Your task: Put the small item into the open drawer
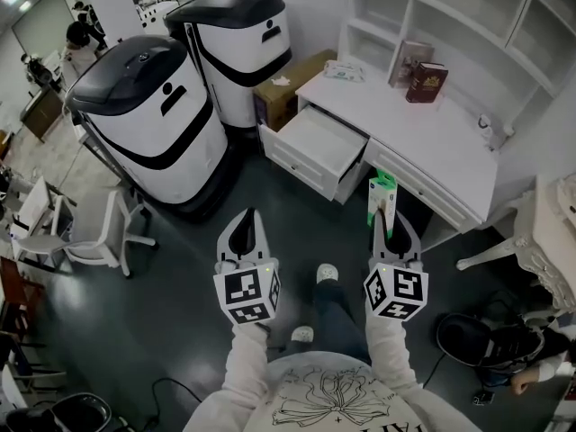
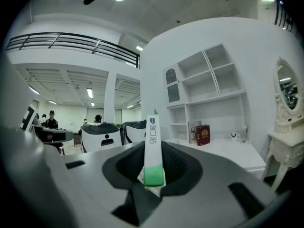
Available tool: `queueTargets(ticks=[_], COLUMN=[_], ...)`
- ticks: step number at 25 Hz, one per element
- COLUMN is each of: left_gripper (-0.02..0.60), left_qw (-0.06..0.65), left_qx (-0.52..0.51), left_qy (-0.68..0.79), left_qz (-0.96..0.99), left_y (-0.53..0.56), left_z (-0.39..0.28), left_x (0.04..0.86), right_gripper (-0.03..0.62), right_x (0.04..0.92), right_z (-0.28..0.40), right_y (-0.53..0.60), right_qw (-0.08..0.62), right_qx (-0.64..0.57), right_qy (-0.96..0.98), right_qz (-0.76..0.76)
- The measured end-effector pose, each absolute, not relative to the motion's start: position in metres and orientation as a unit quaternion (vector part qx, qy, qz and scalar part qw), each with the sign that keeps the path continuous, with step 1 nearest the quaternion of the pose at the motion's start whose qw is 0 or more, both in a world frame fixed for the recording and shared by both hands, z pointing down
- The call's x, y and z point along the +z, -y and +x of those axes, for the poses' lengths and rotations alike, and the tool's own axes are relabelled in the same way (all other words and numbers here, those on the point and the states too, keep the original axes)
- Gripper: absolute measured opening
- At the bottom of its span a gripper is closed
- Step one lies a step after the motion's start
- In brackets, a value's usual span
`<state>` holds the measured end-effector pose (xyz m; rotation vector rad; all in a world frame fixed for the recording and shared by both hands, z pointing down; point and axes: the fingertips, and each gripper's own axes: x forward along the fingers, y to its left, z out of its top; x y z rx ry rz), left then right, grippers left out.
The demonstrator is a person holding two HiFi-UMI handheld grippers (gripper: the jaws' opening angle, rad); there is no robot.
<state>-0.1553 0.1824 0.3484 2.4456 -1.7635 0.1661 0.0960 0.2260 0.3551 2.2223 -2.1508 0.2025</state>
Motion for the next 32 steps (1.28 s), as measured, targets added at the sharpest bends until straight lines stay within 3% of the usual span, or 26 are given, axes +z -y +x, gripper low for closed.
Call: queueTargets(ticks=[18, 32], left_gripper=[0.006, 0.006], left_qw=[0.05, 0.075], left_qx=[0.051, 0.075], left_qy=[0.626, 0.636], left_qz=[0.777, 0.764], left_y=[0.023, 0.128], left_z=[-0.092, -0.085], left_x=[0.339, 0.373], right_gripper=[0.092, 0.092], right_x=[0.348, 0.387], right_z=[0.166, 0.165], right_y=[0.013, 0.13], right_qw=[0.009, 0.037], right_qx=[0.064, 0.094], right_qy=[0.735, 0.753], right_qz=[0.675, 0.651])
